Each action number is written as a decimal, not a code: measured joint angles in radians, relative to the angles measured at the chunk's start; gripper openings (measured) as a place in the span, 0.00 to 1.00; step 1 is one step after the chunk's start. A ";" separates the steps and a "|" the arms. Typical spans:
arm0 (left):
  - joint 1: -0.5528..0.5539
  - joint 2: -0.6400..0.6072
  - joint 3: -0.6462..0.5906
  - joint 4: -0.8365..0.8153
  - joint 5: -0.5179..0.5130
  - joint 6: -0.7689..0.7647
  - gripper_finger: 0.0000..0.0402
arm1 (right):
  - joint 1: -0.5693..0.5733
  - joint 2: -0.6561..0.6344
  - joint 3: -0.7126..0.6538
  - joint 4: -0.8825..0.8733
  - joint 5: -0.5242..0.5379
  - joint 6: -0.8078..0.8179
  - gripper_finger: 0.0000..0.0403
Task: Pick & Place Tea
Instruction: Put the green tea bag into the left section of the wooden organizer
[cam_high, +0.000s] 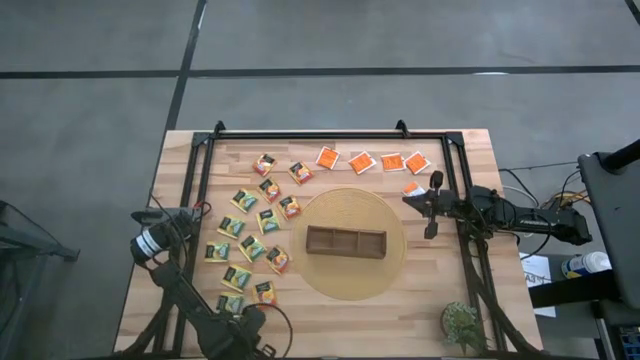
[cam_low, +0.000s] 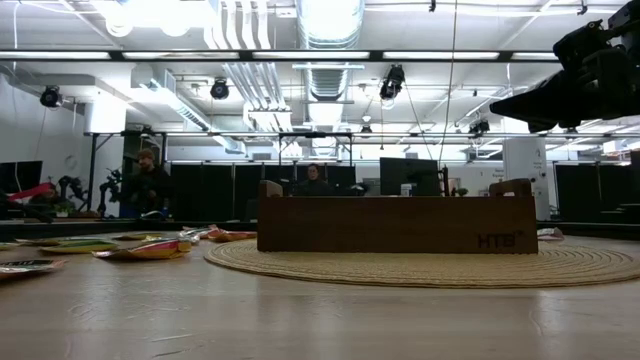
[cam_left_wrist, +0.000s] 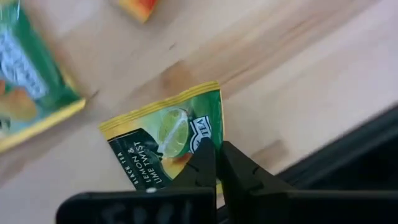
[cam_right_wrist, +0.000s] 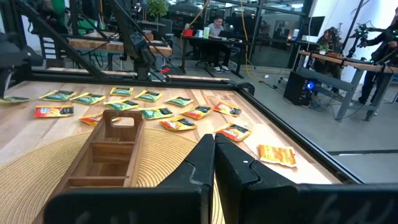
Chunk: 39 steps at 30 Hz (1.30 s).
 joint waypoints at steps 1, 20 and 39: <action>0.002 0.000 0.012 -0.019 -0.009 0.014 0.01 | 0.000 0.000 0.000 0.000 0.000 0.000 0.02; 0.259 -0.004 0.117 -0.426 -0.356 0.689 0.00 | 0.000 0.000 0.000 0.000 0.000 0.000 0.02; 0.447 -0.003 0.156 0.066 -0.892 1.550 0.00 | 0.000 0.000 0.000 0.000 0.000 0.000 0.02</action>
